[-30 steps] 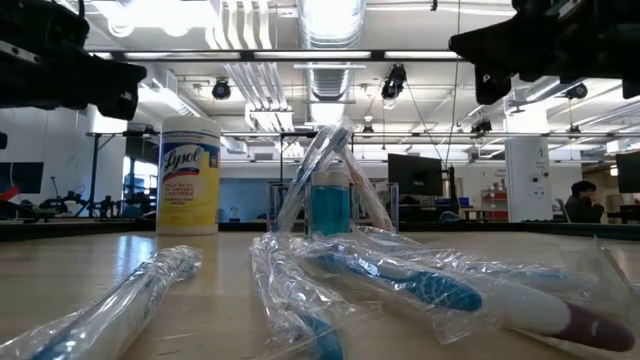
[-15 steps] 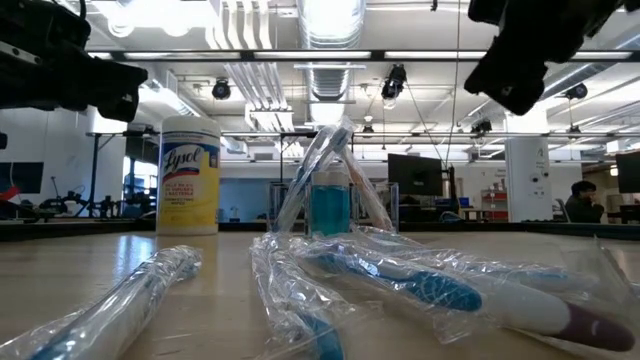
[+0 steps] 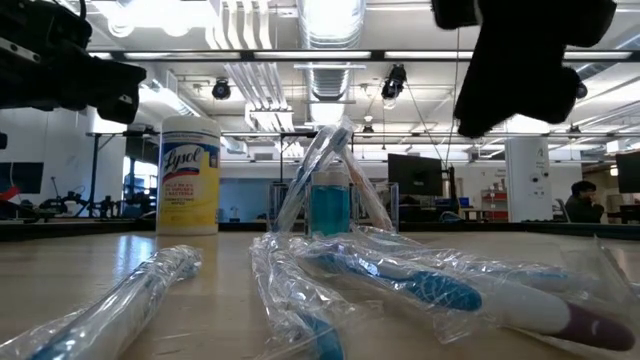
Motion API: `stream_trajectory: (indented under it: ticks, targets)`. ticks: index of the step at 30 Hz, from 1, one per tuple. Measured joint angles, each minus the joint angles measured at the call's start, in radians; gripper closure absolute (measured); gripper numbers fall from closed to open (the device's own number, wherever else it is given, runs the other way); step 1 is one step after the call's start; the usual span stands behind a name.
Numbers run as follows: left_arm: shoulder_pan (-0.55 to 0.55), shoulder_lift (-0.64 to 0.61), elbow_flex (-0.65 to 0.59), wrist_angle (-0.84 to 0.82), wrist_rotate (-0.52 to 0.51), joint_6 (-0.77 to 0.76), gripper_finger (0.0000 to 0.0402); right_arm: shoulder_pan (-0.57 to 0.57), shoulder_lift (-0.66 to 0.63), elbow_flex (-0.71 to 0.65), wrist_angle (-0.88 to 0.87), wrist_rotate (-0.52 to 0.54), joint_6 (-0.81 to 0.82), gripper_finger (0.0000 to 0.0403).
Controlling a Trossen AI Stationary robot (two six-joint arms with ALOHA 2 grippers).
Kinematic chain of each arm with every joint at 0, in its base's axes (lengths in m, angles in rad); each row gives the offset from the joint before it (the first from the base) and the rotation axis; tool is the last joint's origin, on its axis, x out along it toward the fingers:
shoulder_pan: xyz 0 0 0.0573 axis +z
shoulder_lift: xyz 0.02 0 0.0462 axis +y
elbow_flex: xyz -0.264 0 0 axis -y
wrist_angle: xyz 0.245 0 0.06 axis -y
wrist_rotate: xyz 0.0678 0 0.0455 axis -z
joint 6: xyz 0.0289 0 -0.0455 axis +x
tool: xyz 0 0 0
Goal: Pick & Place toothbrushing station
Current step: Put the blue toothbrush into the left section of the transparent organizer
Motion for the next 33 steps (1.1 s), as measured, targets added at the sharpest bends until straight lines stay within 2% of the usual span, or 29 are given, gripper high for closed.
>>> stream_trajectory:
  ticks: [7, 11, 15, 26, 29, 33]
  targets:
    - [0.000, 0.000, 0.000, 0.000, 0.015, -0.011, 0.0391, 0.002, 0.269, 0.273, -0.263, -0.084, 0.068, 0.0244]
    - [0.000, 0.000, 0.000, 0.000, 0.021, -0.025, 0.0388, 0.002, 0.358, 0.378, -0.357, -0.103, 0.078, 0.0211]
    - [0.000, 0.000, 0.000, -0.003, 0.042, -0.033, 0.0393, 0.001, 0.415, 0.433, -0.378, -0.140, 0.085, 0.0198]
    - [0.000, 0.002, 0.000, -0.003, 0.054, -0.066, 0.0383, -0.001, 0.479, 0.444, -0.408, -0.156, 0.114, 0.0227]
    - [0.000, 0.002, -0.001, -0.003, 0.054, -0.066, 0.0382, -0.002, 0.477, 0.443, -0.414, -0.158, 0.084, 0.0253]
    - [0.000, 0.002, -0.001, -0.004, 0.054, -0.066, 0.0382, -0.002, 0.469, 0.443, -0.426, -0.158, 0.028, 0.0309]
